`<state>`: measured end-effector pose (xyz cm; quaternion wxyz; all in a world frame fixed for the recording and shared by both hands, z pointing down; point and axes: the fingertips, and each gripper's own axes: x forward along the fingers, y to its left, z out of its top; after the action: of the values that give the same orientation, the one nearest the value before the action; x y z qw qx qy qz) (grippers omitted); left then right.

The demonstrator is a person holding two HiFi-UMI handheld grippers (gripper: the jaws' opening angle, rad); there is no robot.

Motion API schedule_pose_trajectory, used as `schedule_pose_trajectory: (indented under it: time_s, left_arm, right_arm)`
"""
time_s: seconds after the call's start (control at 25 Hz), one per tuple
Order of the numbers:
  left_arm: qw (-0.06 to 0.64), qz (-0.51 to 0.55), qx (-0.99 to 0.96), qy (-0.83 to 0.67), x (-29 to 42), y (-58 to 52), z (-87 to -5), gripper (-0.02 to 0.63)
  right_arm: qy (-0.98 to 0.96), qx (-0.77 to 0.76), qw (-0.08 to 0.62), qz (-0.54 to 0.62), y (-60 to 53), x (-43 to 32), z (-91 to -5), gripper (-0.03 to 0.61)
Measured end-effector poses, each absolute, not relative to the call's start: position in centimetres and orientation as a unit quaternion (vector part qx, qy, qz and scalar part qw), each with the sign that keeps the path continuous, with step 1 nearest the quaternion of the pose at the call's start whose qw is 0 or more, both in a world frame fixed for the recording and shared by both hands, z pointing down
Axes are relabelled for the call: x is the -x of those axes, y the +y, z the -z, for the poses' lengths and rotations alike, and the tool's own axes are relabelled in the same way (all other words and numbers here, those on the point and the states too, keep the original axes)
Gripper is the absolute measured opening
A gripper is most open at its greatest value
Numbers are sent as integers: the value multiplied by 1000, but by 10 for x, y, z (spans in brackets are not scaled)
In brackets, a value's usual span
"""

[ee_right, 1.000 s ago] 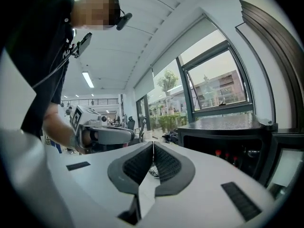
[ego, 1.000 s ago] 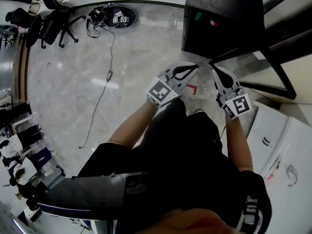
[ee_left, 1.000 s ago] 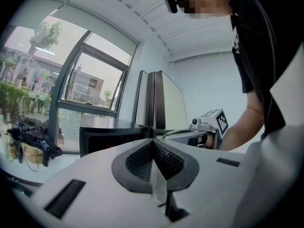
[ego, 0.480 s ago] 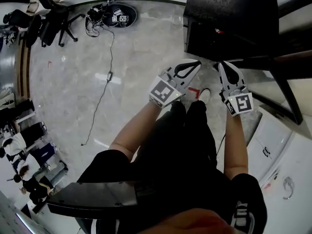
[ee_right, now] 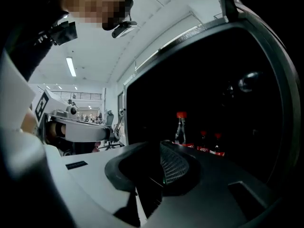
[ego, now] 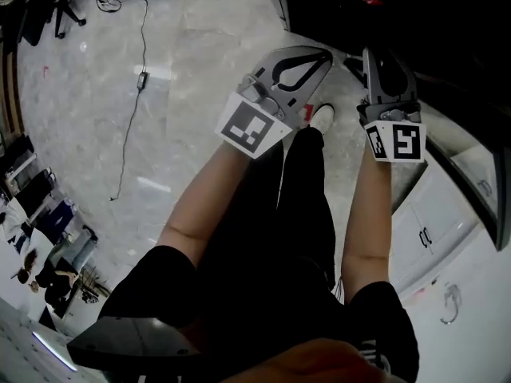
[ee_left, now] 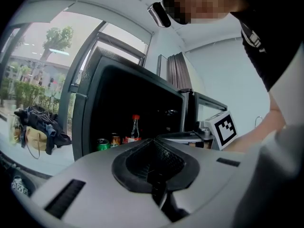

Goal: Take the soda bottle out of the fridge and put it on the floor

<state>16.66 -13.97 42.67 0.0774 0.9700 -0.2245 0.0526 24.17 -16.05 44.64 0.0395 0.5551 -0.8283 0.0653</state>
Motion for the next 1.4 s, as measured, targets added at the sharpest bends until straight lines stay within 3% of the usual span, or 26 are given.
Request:
schedule_pose_trajectory:
  time_s: [0.48,0.84,1.4]
  left_arm:
    - [67,-38,-962,-262,-198,-190,-470,5]
    - [74,-39,-958,-274,-200,-208,-477,5]
    - [71,-46,-956,-281,-192,-208,-478,5]
  right_arm:
    - [-825,-560,27,-67,-215,-270,-481,288]
    - [-824,-563,39,-50,-270,-281,-482,337]
    - [-841,-536,65,-38,-290,-272,-486,319]
